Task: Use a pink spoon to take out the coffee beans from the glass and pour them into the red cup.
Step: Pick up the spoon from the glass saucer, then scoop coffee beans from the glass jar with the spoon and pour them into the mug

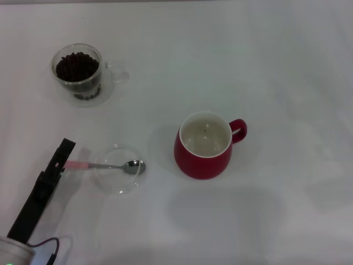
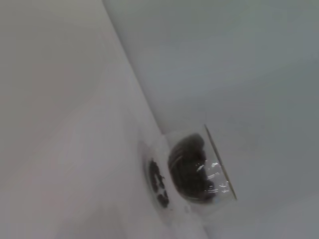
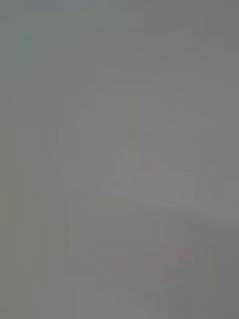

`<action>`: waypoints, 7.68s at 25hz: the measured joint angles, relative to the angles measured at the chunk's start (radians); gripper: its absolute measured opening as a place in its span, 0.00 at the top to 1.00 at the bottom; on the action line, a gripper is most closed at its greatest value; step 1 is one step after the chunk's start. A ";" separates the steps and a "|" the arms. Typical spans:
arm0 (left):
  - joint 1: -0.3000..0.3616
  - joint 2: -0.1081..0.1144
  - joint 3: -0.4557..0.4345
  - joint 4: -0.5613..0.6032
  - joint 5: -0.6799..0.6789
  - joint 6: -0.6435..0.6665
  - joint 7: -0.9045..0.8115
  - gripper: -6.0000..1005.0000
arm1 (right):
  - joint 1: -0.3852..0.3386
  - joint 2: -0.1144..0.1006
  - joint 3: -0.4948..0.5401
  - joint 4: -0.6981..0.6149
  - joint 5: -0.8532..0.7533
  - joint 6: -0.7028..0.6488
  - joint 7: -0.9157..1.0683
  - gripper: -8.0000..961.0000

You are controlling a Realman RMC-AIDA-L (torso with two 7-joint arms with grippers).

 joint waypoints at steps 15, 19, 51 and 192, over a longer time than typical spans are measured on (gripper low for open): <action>0.001 -0.006 -0.004 -0.007 0.046 0.006 0.040 0.11 | -0.002 -0.002 0.010 0.000 0.010 0.027 -0.007 0.25; 0.011 -0.007 -0.004 -0.008 0.054 0.010 0.051 0.12 | -0.002 0.000 0.019 0.000 0.011 0.034 -0.008 0.25; 0.028 0.002 0.005 0.015 0.054 0.011 0.014 0.42 | -0.033 0.027 0.021 0.000 0.011 0.001 -0.008 0.25; -0.201 0.142 0.054 0.771 0.352 -0.352 -1.000 0.86 | 0.050 0.129 -0.390 -0.030 0.005 -0.027 0.127 0.26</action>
